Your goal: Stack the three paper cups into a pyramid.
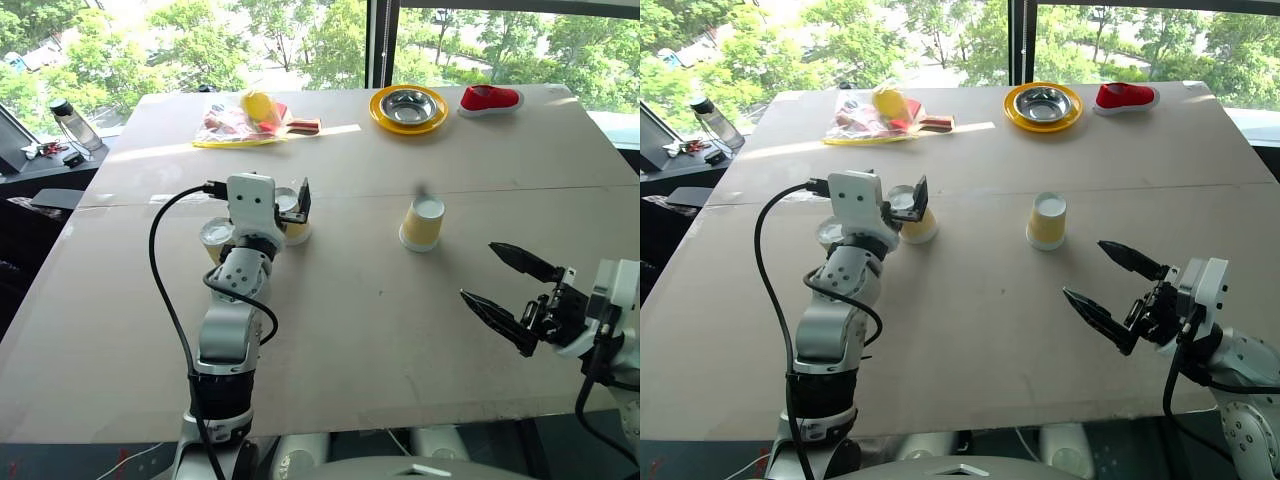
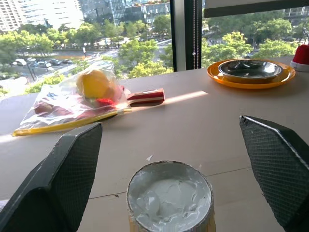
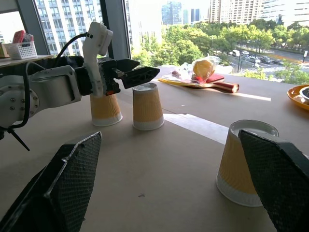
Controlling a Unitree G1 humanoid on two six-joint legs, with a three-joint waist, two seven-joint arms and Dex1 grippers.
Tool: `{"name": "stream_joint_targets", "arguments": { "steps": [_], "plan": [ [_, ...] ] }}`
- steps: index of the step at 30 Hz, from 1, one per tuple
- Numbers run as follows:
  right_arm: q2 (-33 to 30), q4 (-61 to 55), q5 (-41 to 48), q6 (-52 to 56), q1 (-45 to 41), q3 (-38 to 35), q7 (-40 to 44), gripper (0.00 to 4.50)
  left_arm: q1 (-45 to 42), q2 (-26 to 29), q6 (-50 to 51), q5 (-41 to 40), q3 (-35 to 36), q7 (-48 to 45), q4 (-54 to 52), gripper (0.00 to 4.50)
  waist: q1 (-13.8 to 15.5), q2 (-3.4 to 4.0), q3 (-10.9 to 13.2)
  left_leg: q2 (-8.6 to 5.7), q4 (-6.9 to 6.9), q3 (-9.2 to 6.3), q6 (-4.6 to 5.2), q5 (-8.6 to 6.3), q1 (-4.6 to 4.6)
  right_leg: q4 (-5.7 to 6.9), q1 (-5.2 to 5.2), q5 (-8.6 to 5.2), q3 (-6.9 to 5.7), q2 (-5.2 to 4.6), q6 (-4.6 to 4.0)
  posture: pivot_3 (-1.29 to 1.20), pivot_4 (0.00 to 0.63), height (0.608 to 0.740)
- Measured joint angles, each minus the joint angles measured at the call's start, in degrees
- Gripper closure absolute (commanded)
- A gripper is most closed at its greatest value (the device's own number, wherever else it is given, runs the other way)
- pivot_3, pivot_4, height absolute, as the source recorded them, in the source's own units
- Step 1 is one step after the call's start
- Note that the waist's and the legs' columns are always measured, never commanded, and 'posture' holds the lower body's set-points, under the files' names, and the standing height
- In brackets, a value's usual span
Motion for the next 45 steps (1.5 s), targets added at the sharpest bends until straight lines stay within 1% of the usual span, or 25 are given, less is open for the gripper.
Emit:
{"name": "stream_joint_targets", "arguments": {
  "steps": [6,16,19,21,22,25,32,37,40,45],
  "plan": [
    [0.0,0.0,-0.1,0.0,-0.1,0.0,-0.2,0.0,-0.1,-0.5,2.9,0.0,-0.3,-0.1,4.5,0.09,0.0,-0.01,0.0,-0.01,0.0,0.0,0.0,0.0,-0.01,0.0,0.0,0.0,0.0,0.0,0.0,0.0,0.15,0.74],
    [0.3,0.0,-0.9,-0.4,-0.3,0.1,-0.3,0.0,-3.0,-0.3,3.1,0.5,-0.8,-0.8,9.3,0.09,0.0,-0.01,0.0,-0.01,0.01,0.0,0.0,0.0,-0.01,-0.01,0.0,0.0,0.0,0.0,0.0,0.0,0.15,0.74],
    [0.5,0.0,-1.0,-0.4,-0.3,0.1,-0.3,0.0,-3.1,-0.2,2.9,0.5,-0.8,-1.4,9.4,0.82,0.0,-0.01,0.0,-0.01,0.0,0.0,-0.01,0.0,-0.01,-0.01,0.0,0.0,-0.01,0.0,0.0,0.0,0.15,0.74],
    [0.5,0.0,-1.1,-0.4,-0.3,0.1,-0.4,0.0,-3.2,-0.2,2.9,0.6,-0.8,-1.5,9.4,1.75,0.0,-0.01,0.0,-0.01,0.0,0.0,0.0,0.0,-0.01,-0.01,0.0,0.0,-0.01,-0.01,0.0,0.0,0.15,0.74],
    [0.5,0.0,-1.1,-0.4,-0.3,0.1,-0.4,0.0,-3.2,-0.1,2.8,0.6,-0.8,-1.7,9.4,2.03,0.0,-0.01,0.0,-0.01,0.01,0.0,0.0,0.0,-0.01,-0.01,0.0,0.0,-0.01,-0.01,0.0,0.0,0.15,0.74],
    [0.6,0.0,-1.1,-0.4,-0.3,0.1,-0.6,0.0,-3.3,0.4,2.1,0.9,-1.1,-2.5,9.4,2.04,0.0,-0.01,0.0,-0.01,0.0,0.0,-0.01,0.0,-0.01,-0.01,0.0,0.0,-0.01,-0.01,0.0,0.0,0.15,0.74],
    [0.7,0.0,-1.0,-0.7,-0.3,0.1,-0.6,0.0,-5.0,1.3,-1.3,-0.9,-4.7,-10.9,9.4,2.04,0.1,-0.01,0.0,-0.02,0.01,0.01,-0.01,0.01,-0.02,-0.01,0.0,0.0,-0.01,-0.01,0.0,0.0,0.15,0.74],
    [0.7,0.1,-1.0,-1.5,1.1,0.0,-0.1,0.0,-5.5,1.8,-1.4,-2.6,-7.1,-16.6,9.6,2.04,0.1,-0.01,0.0,-0.01,0.01,-0.01,-0.01,0.01,-0.02,0.0,0.0,0.0,-0.02,0.0,0.0,0.0,0.15,0.74],
    [0.7,0.1,-1.1,-1.8,1.3,-0.1,-0.2,0.0,-7.1,1.5,-1.4,-3.7,-9.4,-20.2,11.2,2.04,0.1,-0.01,0.0,-0.03,0.04,0.01,-0.01,0.01,-0.02,0.0,0.01,0.0,-0.01,-0.01,0.0,0.0,0.15,0.74],
    [0.8,0.1,-1.3,-2.3,1.9,-0.1,-0.6,0.0,-9.7,0.4,-2.9,-4.7,-10.9,-23.8,14.7,2.04,0.0,-0.01,0.0,-0.02,0.04,-0.01,0.0,0.01,-0.02,0.03,0.0,0.0,-0.02,0.01,0.0,0.0,0.15,0.74]
  ]
}}
